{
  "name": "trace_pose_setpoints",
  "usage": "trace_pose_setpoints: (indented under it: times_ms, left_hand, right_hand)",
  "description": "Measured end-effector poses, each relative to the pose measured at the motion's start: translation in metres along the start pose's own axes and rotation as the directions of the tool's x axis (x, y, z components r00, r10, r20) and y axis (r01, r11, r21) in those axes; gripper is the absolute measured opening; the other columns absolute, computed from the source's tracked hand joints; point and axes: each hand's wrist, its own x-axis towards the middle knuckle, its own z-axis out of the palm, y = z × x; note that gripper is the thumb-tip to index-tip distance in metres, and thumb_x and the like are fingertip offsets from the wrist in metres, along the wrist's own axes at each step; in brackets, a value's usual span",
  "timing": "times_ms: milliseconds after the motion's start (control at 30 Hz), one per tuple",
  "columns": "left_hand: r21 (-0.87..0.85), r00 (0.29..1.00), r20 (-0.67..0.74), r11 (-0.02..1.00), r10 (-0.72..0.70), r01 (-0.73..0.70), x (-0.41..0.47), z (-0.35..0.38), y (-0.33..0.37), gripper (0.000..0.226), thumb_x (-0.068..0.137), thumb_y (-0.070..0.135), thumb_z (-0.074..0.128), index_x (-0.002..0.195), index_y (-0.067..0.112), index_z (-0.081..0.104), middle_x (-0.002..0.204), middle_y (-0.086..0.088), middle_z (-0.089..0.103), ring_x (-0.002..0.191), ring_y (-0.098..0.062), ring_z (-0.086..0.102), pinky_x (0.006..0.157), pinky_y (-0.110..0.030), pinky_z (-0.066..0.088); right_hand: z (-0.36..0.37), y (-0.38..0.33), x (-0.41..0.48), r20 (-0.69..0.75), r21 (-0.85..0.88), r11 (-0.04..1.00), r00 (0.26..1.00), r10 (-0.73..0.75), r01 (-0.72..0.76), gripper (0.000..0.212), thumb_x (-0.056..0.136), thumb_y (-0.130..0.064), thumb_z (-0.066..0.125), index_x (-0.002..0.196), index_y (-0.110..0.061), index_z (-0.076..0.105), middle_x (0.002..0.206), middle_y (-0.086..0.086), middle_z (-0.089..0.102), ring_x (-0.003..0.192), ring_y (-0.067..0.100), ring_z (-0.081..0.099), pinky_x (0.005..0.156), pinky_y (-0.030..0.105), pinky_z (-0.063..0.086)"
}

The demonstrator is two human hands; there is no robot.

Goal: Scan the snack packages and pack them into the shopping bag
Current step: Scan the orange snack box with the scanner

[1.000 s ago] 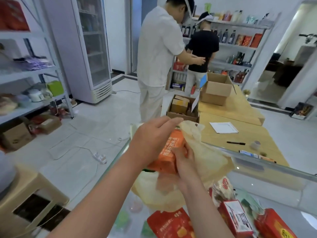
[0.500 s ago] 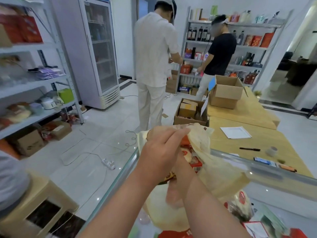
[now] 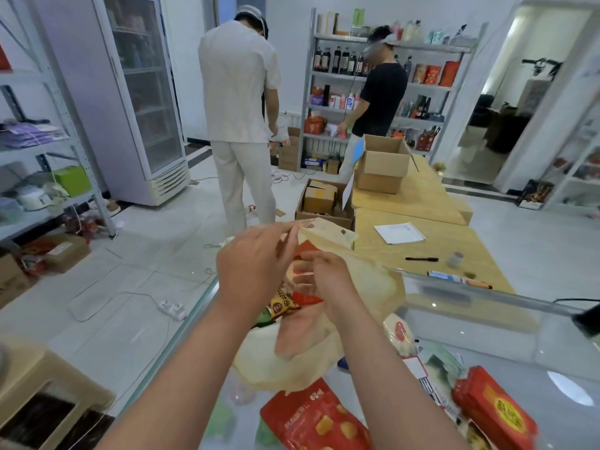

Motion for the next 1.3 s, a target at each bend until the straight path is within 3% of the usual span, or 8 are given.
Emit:
trace_pose_setpoints:
  times_ms: [100,200,267,367,433,800,1033,1300]
  left_hand:
    - [0.001,0.997,0.03,0.998,0.066,-0.066,-0.01,-0.001,0.001,0.023,0.086,0.034,0.058,0.073,0.022,0.072,0.05,0.005,0.057,0.046,-0.014,0.052,0.046,-0.016,0.021]
    - [-0.101,0.932,0.362,0.995,0.017,0.021,-0.024,0.005,0.005,0.022,0.087,0.042,0.053,0.078,0.029,0.068,0.055,0.011,0.06,0.054,-0.01,0.056,0.045,-0.014,0.024]
    - [-0.053,0.687,0.726,0.998,0.013,0.036,-0.031,0.008,0.003,0.019,0.091,0.047,0.05,0.085,0.035,0.063,0.07,0.014,0.062,0.066,-0.005,0.055,0.05,-0.019,0.033]
    - [-0.014,0.142,0.99,0.999,0.018,-0.033,-0.04,0.019,0.009,0.02,0.089,0.053,0.055,0.098,0.038,0.064,0.09,0.015,0.065,0.083,-0.006,0.059,0.071,-0.024,0.048]
    - [-0.004,0.022,1.0,1.0,0.003,0.029,-0.044,0.028,0.018,0.02,0.088,0.055,0.056,0.092,0.037,0.062,0.081,0.014,0.068,0.073,-0.006,0.064,0.069,-0.024,0.05]
    - [-0.198,0.481,0.856,0.98,0.19,-0.034,-0.043,0.07,0.093,0.024,0.094,0.049,0.048,0.091,0.03,0.063,0.079,0.01,0.06,0.073,-0.007,0.052,0.055,-0.022,0.038]
    - [-0.195,0.484,0.867,0.975,0.121,0.104,-0.065,0.093,0.107,0.026,0.094,0.046,0.05,0.086,0.026,0.065,0.078,0.007,0.062,0.072,-0.009,0.055,0.062,-0.026,0.046]
    - [-0.207,0.453,0.887,0.956,0.093,0.209,-0.075,0.097,0.101,0.028,0.093,0.044,0.052,0.069,0.031,0.052,0.068,0.008,0.057,0.063,-0.006,0.05,0.053,-0.024,0.037]
  right_hand:
    - [-0.033,-0.013,-0.025,-0.066,-0.183,0.973,0.986,-0.154,0.14,0.028,0.094,-0.006,0.039,0.086,-0.01,0.065,0.077,0.006,0.071,0.059,0.021,0.061,0.048,0.029,0.043]
    - [-0.076,-0.022,-0.045,-0.055,-0.288,0.936,0.972,-0.228,0.203,0.028,0.091,-0.003,0.041,0.075,-0.007,0.064,0.066,0.004,0.067,0.05,0.016,0.054,0.042,0.025,0.034]
    - [-0.102,-0.026,-0.056,-0.063,-0.297,0.935,0.973,-0.223,0.195,0.027,0.09,-0.002,0.042,0.075,-0.006,0.064,0.063,0.004,0.066,0.046,0.014,0.049,0.04,0.022,0.032]
    - [-0.137,-0.023,-0.061,-0.142,-0.274,0.943,0.962,-0.234,0.189,0.028,0.091,0.0,0.042,0.074,-0.006,0.064,0.062,0.005,0.063,0.043,0.012,0.044,0.037,0.018,0.031]
    - [-0.156,-0.016,-0.06,-0.202,-0.269,0.947,0.951,-0.233,0.175,0.027,0.092,-0.001,0.043,0.076,-0.007,0.064,0.064,0.005,0.062,0.044,0.013,0.043,0.037,0.015,0.031]
    - [-0.202,0.067,-0.031,-0.1,-0.645,0.763,0.995,-0.026,-0.044,0.027,0.083,-0.016,0.07,0.108,-0.016,0.062,0.102,0.001,0.064,0.083,0.012,0.058,0.059,0.018,0.044]
    - [-0.184,0.101,-0.004,0.023,-0.898,0.437,0.999,-0.044,0.04,0.045,0.074,-0.039,0.071,0.114,-0.023,0.057,0.108,-0.002,0.061,0.094,0.018,0.059,0.08,0.03,0.051]
    - [-0.19,0.096,-0.011,-0.12,-0.656,0.741,0.948,-0.293,0.146,0.021,0.095,-0.028,0.055,0.091,-0.011,0.065,0.082,0.005,0.066,0.076,0.02,0.062,0.066,0.033,0.047]
